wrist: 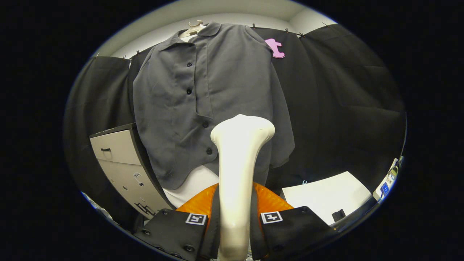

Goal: Iron the clothes twice with a garment steamer, once on the left side and once on the right side.

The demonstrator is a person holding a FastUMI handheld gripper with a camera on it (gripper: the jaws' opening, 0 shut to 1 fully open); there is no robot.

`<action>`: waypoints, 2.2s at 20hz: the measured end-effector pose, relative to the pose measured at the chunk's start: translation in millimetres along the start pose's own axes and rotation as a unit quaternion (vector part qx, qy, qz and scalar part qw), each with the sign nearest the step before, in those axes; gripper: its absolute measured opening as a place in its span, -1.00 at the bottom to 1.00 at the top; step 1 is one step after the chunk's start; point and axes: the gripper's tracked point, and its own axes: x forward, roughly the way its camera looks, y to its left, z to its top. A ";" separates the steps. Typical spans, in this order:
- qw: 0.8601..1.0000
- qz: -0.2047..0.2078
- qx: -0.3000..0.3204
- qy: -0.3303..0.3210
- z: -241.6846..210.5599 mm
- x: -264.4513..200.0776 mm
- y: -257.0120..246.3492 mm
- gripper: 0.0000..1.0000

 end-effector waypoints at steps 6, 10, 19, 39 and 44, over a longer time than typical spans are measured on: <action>0.999 0.001 -0.004 -0.047 47.8 -33.2 21.9 -0.19; 0.997 0.005 -0.009 -0.075 78.9 -57.8 41.5 -0.19; 0.992 0.013 -0.020 -0.124 137.9 -105.9 90.5 -0.19; 0.983 0.061 -0.021 -0.170 204.7 -133.2 140.6 -0.19; 0.982 0.062 -0.020 -0.178 211.2 -134.4 139.4 -0.19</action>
